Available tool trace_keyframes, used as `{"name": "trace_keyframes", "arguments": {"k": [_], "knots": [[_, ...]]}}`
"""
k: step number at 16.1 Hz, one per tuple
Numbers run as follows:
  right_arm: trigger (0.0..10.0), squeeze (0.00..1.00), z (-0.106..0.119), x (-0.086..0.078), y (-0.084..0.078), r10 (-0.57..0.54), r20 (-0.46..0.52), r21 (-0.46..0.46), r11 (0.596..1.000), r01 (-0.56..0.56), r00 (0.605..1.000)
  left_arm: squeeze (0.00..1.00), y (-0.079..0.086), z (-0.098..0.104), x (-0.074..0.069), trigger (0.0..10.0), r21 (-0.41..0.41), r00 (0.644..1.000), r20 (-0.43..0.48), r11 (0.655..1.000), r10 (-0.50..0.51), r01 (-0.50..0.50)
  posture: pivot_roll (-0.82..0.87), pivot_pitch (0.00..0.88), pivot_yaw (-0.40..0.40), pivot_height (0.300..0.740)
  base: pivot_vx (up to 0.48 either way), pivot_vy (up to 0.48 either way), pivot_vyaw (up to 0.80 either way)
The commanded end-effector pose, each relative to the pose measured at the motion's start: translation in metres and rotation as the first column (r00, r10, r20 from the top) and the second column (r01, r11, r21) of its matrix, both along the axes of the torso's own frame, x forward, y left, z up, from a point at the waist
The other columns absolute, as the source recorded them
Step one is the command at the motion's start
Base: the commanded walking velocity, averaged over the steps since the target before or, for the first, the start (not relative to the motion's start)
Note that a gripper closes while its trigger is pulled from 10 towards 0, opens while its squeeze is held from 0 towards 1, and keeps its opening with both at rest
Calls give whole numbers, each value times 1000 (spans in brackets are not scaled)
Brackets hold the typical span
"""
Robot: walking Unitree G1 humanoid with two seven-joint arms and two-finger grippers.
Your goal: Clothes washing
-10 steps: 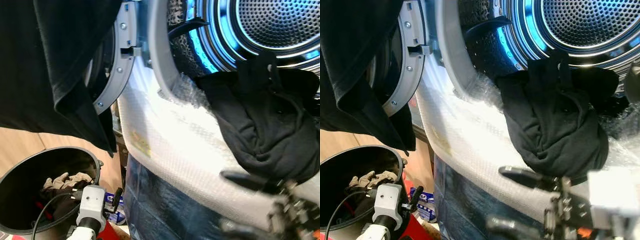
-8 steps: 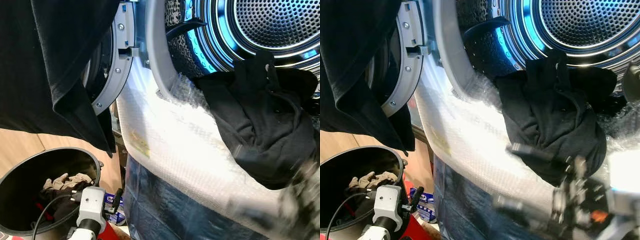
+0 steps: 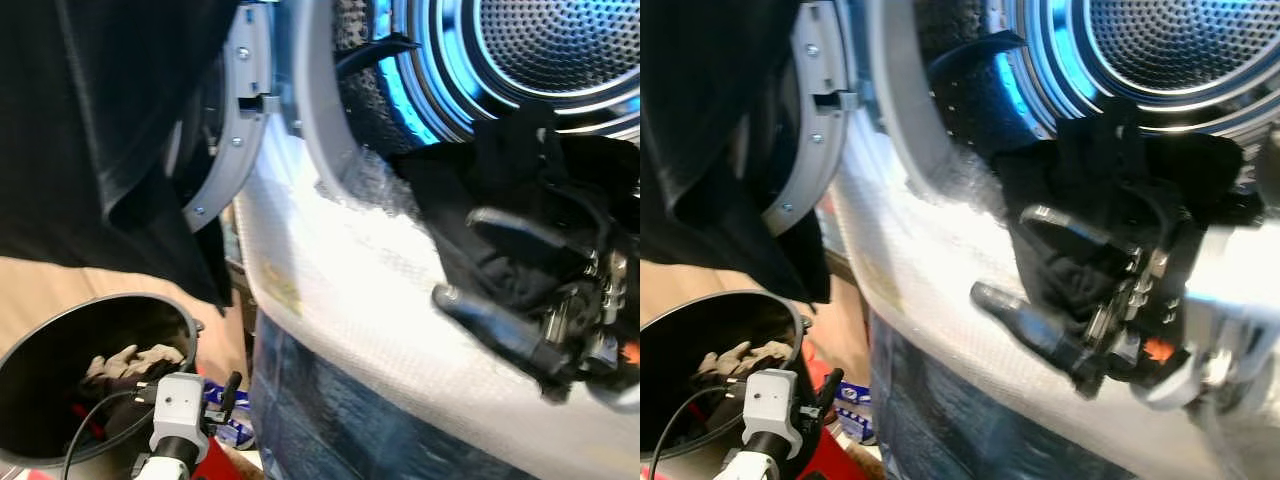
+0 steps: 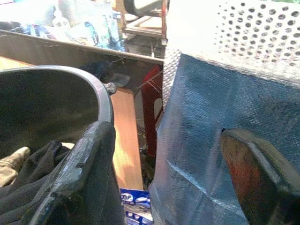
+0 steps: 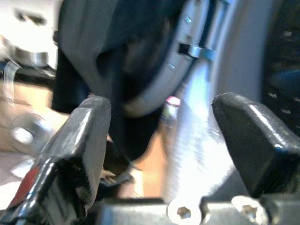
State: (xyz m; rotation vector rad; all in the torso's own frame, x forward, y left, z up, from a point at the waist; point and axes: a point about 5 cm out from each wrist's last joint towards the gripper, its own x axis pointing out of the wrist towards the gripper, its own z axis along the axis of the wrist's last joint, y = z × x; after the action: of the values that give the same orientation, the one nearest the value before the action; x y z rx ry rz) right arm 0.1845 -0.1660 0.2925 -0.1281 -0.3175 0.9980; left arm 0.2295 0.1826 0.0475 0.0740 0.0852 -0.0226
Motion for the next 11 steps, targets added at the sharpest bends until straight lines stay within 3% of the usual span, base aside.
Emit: {"name": "trace_keyframes", "arguments": {"k": [1, 2, 3, 4, 6, 7, 8, 11], "knots": [[10000, 0, 2, 16, -4, -163, 57, -38, 985, 166, 985, 0, 7, -19, -9, 10000, -15, 994, -99, 999, 36, -38, -90, 53, -45, 740, 0, 0, 0], [10000, 0, 6, 26, -7, -256, 85, -15, 966, 258, 963, 0, 7, -20, -9, 10000, -16, 995, -98, 999, 36, -38, -90, 53, -45, 740, 0, 0, 0], [10000, 0, 9, 33, -6, -352, 183, -39, 931, 364, 918, 0, 7, -21, -8, 10000, -17, 995, -95, 999, 35, -37, -88, 46, -39, 740, 0, 0, 0], [10000, 0, 10, 33, 0, -390, 347, -101, 888, 448, 853, 0, 7, -21, -8, 10000, -19, 995, -91, 999, 34, -36, -88, 46, -39, 740, 0, 0, 0], [10000, 0, 20, 20, 11, -509, 467, 104, 844, 527, 723, 0, 8, -22, -8, 10000, -15, 995, -92, 999, 29, -31, -78, 41, -32, 740, 0, 0, 0], [10000, 0, 18, 20, 7, -598, 439, 172, 788, 591, 670, 0, 9, -22, -7, 10000, -16, 995, -89, 999, 34, -35, -75, 40, -35, 740, 0, 0, 0], [10000, 0, 12, 19, 6, -641, 421, 193, 755, 626, 642, 0, 11, -22, -7, 10000, -13, 996, -87, 999, 37, -38, -72, 41, -36, 740, 0, 0, 0], [10000, 0, -21, 13, 1, -687, 457, 164, 690, 705, 565, 0, 12, -23, -6, 10000, -10, 996, -81, 999, 44, -45, -76, 34, -38, 740, 0, 0, 0]]}}
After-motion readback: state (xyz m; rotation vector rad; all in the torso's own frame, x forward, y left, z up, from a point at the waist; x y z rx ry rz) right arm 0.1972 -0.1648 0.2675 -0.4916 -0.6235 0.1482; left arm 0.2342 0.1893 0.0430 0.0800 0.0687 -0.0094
